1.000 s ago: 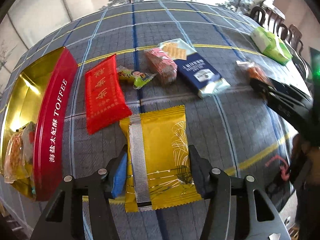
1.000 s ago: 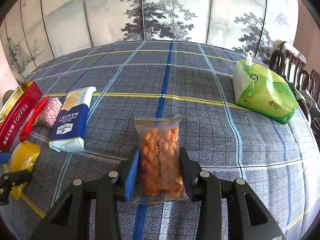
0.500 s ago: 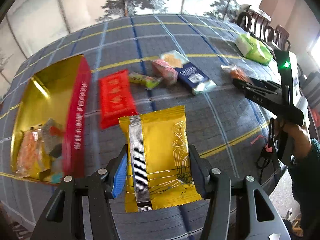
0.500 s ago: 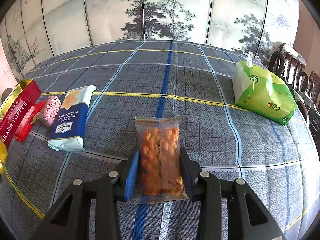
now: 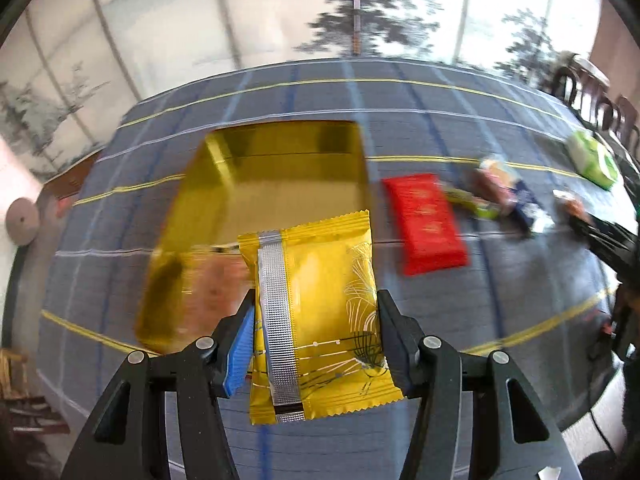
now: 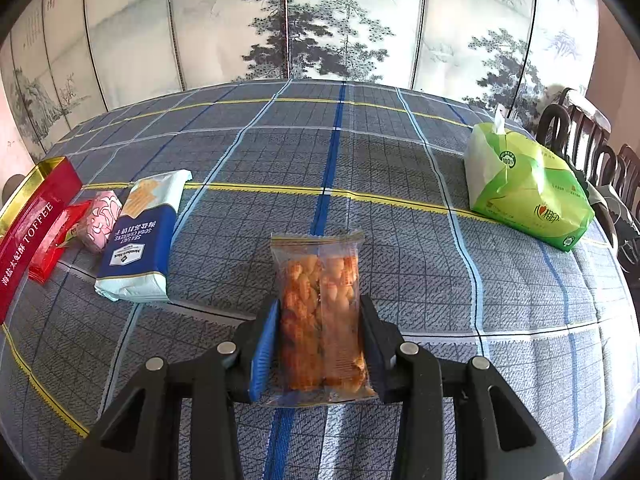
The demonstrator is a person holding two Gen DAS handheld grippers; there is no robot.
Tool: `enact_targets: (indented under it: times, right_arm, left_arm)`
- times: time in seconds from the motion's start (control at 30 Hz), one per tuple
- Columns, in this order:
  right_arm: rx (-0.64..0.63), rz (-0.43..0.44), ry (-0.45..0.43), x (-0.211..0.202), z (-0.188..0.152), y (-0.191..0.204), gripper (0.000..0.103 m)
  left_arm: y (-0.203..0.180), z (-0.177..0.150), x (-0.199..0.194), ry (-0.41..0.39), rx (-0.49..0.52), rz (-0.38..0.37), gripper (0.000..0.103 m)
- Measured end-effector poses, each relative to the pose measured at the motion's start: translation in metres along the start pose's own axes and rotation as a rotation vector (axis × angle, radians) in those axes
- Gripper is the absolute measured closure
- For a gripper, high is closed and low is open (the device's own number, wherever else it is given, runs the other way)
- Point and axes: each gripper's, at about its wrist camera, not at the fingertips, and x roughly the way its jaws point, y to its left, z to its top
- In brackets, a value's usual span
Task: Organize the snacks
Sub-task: 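Carry the yellow packet into the tin and open the left gripper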
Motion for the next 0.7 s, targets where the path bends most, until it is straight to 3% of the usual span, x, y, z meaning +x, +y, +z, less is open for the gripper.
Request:
enact_targets:
  times: [0.23, 0.7]
  right_arm:
    - [-0.001, -0.001, 0.0, 0.0, 0.0, 0.0, 0.063]
    - [0.022, -0.031, 0.03, 0.0, 0.004, -0.002, 0.063]
  left_arm:
    - [0.045, -0.003, 0.016, 0.026, -0.025, 0.082, 0.051]
    - [0.058, -0.01, 0.034, 0.037, -0.024, 0.061, 0.05]
